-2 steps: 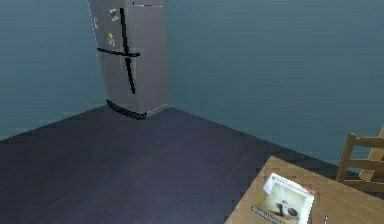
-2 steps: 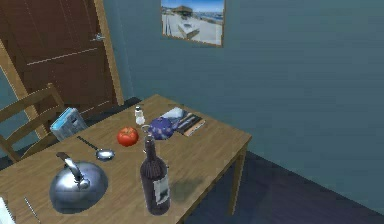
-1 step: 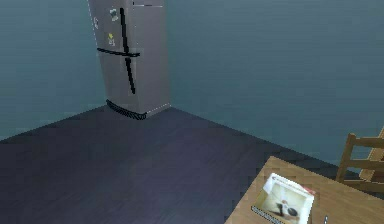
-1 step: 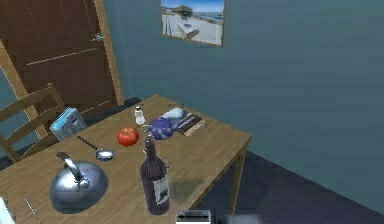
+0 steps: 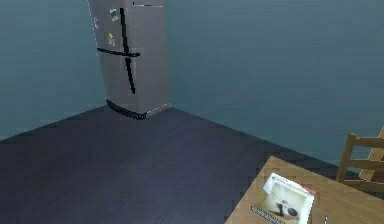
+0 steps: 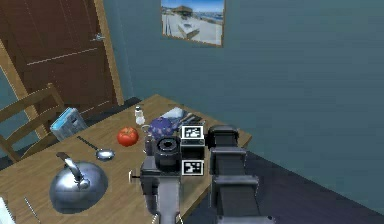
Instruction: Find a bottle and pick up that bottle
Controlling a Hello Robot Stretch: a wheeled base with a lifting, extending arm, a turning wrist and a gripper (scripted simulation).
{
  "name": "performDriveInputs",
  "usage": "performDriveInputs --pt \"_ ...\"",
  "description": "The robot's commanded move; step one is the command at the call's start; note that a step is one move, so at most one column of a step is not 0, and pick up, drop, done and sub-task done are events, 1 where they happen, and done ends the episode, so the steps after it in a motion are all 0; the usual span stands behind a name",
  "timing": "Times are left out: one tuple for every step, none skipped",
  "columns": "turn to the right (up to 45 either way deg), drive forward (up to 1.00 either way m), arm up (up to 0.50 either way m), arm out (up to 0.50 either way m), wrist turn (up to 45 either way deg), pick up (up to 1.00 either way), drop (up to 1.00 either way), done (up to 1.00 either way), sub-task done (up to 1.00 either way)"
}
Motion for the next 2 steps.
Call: performDriveInputs --pt "0.0 0.00 0.00 0.00 45.0 0.00 0.00 0.00 0.00" --pt "0.0 0.00 0.00 0.00 45.0 0.00 0.00 0.00 0.00"
